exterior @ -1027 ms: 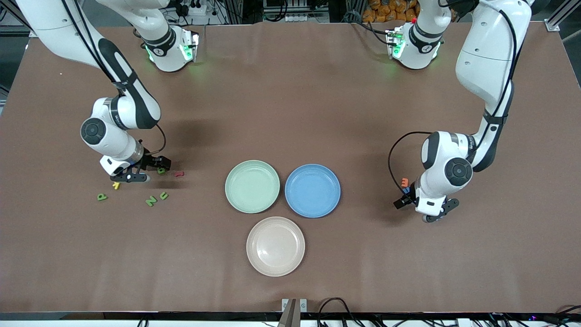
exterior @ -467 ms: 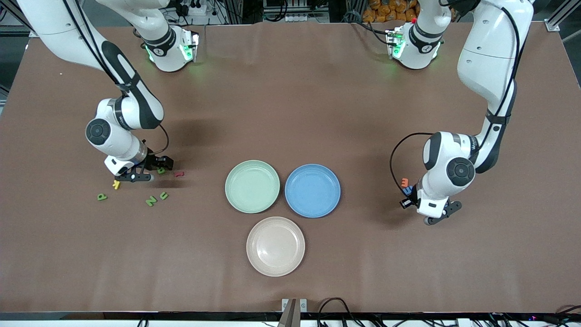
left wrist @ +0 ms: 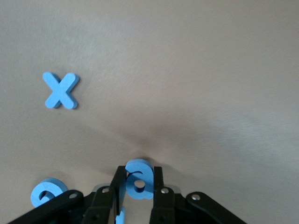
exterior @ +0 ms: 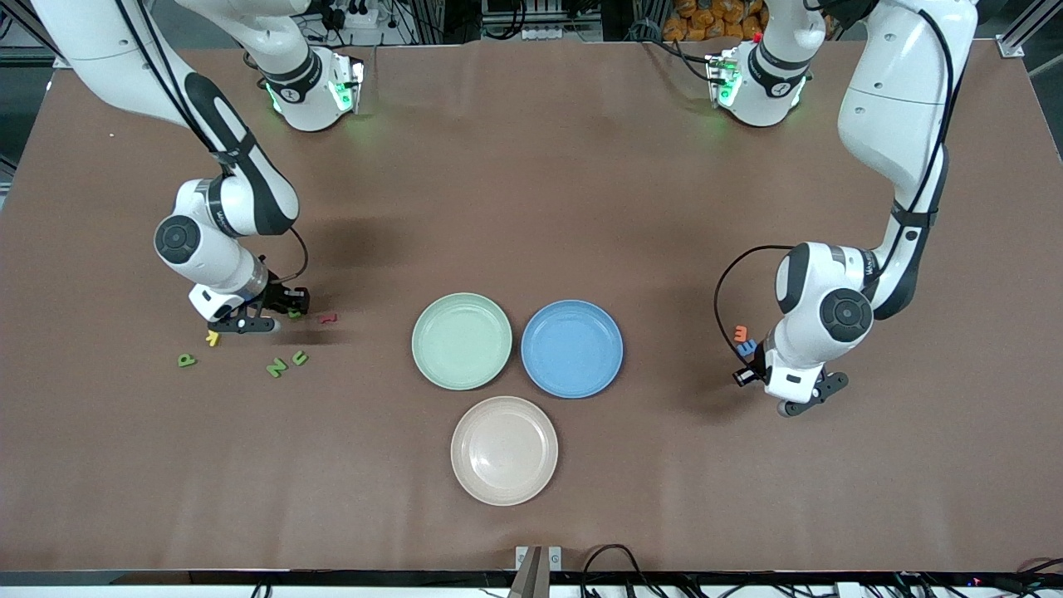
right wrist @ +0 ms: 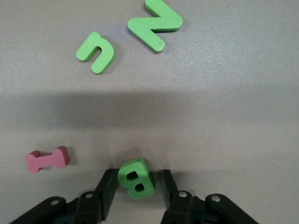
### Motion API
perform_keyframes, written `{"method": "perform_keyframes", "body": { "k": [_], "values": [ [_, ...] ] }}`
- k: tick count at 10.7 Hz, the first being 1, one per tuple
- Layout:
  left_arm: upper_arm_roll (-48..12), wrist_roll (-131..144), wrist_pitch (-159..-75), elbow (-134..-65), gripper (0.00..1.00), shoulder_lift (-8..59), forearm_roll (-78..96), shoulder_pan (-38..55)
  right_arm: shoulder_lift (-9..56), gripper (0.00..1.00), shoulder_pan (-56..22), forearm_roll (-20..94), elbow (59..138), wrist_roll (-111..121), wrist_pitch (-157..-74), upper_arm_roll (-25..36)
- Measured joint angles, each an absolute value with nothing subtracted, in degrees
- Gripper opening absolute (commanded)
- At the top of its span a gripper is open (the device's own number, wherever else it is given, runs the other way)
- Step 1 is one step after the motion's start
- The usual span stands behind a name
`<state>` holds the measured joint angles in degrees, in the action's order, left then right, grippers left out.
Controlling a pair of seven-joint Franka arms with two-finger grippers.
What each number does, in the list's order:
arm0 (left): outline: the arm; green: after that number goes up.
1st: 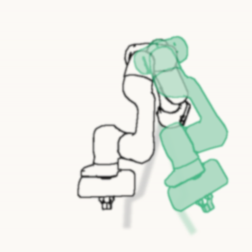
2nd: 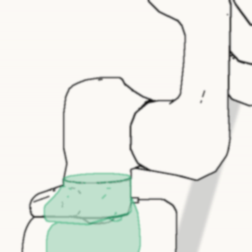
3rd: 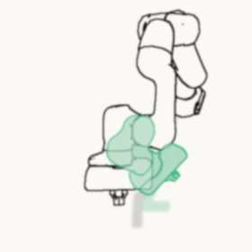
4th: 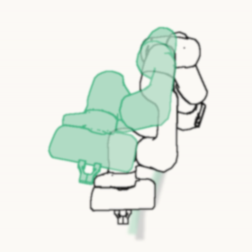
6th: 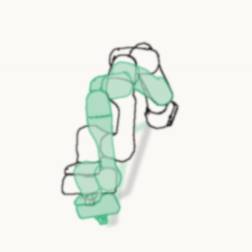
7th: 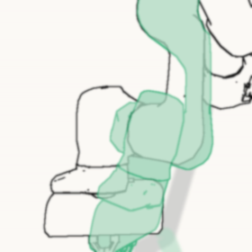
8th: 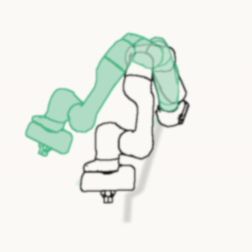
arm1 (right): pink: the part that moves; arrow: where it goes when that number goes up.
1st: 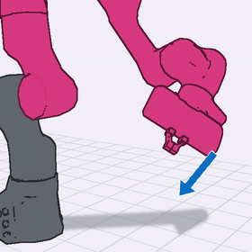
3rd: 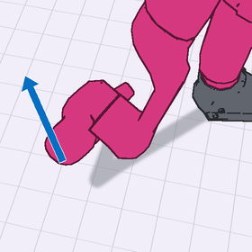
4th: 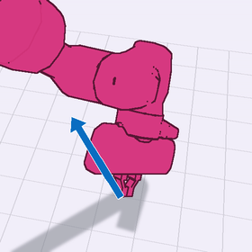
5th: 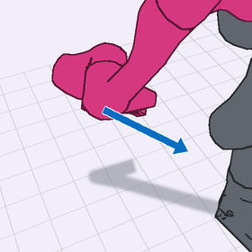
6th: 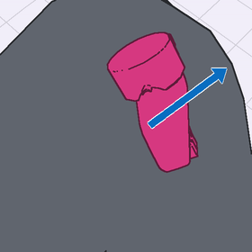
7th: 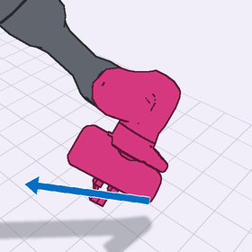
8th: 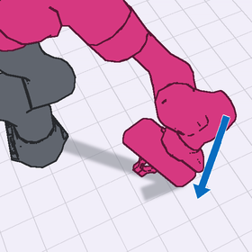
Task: Sort letters by color into matching plates
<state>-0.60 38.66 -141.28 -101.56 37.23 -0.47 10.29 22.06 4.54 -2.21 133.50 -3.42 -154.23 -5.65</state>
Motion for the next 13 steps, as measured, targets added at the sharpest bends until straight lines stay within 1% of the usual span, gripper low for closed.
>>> {"method": "perform_keyframes", "body": {
  "k": [3,4,10,13],
  "values": [
    [-1.2,40.3,-134.3,-96.9,0.00,35.8,-0.5,12.4,21.9,0.27,4.6,-2.2,133.5,-3.4,-154.2,-5.5],
    [-1.4,42.7,-133.4,-96.1,0.00,35.4,-0.5,14.1,21.8,0.25,4.7,-2.2,133.5,-3.4,-154.2,-5.5],
    [-1.8,59.1,-133.2,-93.9,0.00,35.4,-0.5,27.6,21.7,0.24,4.7,-2.2,133.5,-3.4,-154.1,-5.5],
    [-1.7,60.7,-134.1,-93.1,0.00,36.4,-0.5,30.5,21.7,0.20,4.7,-2.2,133.5,-3.3,-154.1,-5.5]
  ]
}}
